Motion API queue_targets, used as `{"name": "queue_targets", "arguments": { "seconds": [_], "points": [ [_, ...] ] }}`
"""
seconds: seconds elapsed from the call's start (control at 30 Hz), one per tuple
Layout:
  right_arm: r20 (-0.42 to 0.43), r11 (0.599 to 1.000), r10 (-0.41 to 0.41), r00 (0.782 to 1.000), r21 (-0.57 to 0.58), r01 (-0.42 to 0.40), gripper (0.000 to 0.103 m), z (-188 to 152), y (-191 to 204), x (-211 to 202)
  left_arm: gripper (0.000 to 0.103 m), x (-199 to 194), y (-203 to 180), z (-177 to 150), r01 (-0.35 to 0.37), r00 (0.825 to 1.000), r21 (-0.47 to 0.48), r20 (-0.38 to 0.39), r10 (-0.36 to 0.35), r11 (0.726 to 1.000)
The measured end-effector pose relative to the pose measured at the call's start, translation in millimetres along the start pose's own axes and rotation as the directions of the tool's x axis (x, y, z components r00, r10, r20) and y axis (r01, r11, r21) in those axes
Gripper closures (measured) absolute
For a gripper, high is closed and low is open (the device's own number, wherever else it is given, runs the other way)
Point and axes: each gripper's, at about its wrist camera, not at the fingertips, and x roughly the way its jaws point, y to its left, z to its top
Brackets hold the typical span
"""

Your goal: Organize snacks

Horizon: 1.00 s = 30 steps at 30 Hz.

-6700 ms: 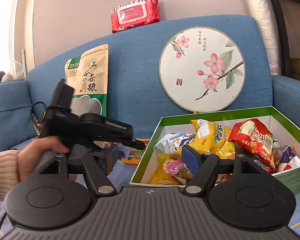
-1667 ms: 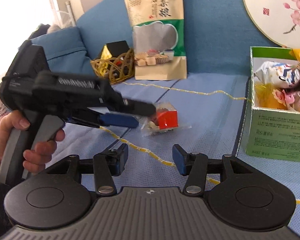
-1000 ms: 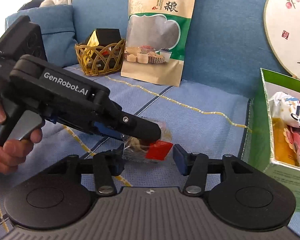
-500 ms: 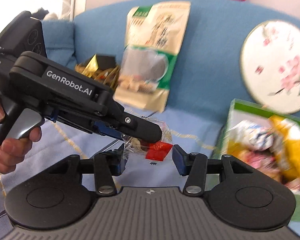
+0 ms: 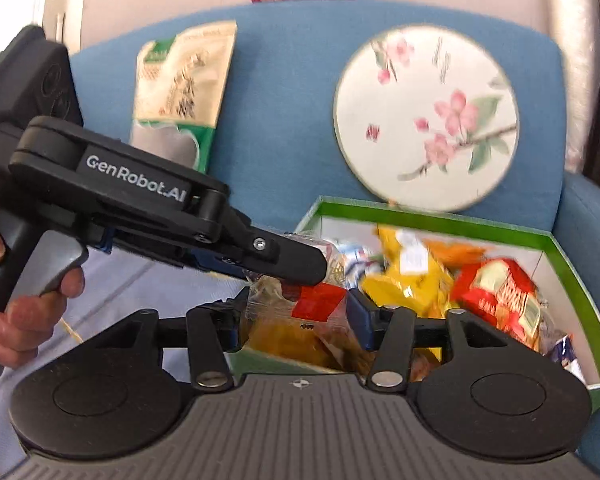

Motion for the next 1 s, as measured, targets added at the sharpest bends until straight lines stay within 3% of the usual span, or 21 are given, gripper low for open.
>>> {"name": "queue_targets", "arguments": {
  "seconds": [0.1, 0.17, 0.2, 0.27, 0.3, 0.33, 0.47, 0.6, 0.67, 0.7, 0.77, 0.9, 1.0],
  "points": [
    [-0.018, 0.998, -0.037, 0.999, -0.047, 0.036, 0.002, -2, 2, -3, 0.023, -5, 5, -2, 0.010, 1.000, -0.027, 0.022, -0.010, 1.000],
    [-0.013, 0.998, -0.021, 1.000, -0.052, 0.021, 0.002, -1, 3, -7, 0.000, -11, 6, -2, -0.012, 0.999, -0.037, 0.035, 0.013, 0.999],
    [-0.006, 0.999, -0.006, 1.000, -0.049, 0.006, 0.003, 0, 3, -9, 0.000, -15, 6, -3, -0.029, 0.998, -0.034, 0.052, 0.031, 0.999],
    [0.006, 0.999, 0.035, 0.999, -0.042, -0.035, 0.017, 3, 5, -14, 0.000, -22, 9, -4, -0.049, 0.997, -0.035, 0.058, 0.051, 0.998],
    [0.012, 0.998, 0.037, 0.999, -0.042, -0.037, 0.035, 4, 7, -14, 0.000, -25, 11, -4, -0.054, 0.997, -0.048, 0.060, 0.057, 0.997],
    [0.014, 0.998, 0.044, 0.999, -0.046, -0.043, 0.040, 4, 9, -13, 0.000, -26, 13, -5, -0.060, 0.996, -0.059, 0.062, 0.063, 0.996],
    [0.024, 0.998, 0.050, 0.998, -0.048, -0.049, 0.040, 0, 11, -5, 0.000, -35, 12, -10, -0.113, 0.991, -0.067, 0.064, 0.118, 0.991],
    [0.051, 0.998, 0.069, 0.996, -0.013, -0.068, 0.032, 4, 8, -12, 0.000, -53, 3, -16, -0.170, 0.981, -0.062, 0.080, 0.174, 0.984],
    [0.062, 0.997, 0.077, 0.995, 0.018, -0.078, 0.005, 6, 8, -22, 0.000, -67, -4, -19, -0.203, 0.973, -0.069, 0.093, 0.209, 0.977],
    [0.074, 0.997, 0.069, 0.995, 0.038, -0.072, 0.000, 5, 9, -28, 0.000, -74, -8, -20, -0.221, 0.969, -0.068, 0.102, 0.227, 0.973],
    [0.088, 0.994, 0.006, 0.996, 0.107, -0.015, 0.000, 3, 11, -44, 0.000, -89, -17, -25, -0.272, 0.954, -0.046, 0.114, 0.276, 0.961],
    [0.022, 0.957, -0.145, 0.989, 0.258, 0.135, 0.000, -19, 22, -77, 0.000, -106, -37, -43, -0.405, 0.909, -0.008, 0.101, 0.404, 0.914],
    [-0.041, 0.950, -0.193, 0.980, 0.242, 0.197, 0.000, -39, 35, -93, 0.000, -113, -48, -65, -0.443, 0.893, 0.009, 0.089, 0.441, 0.896]
  ]
}}
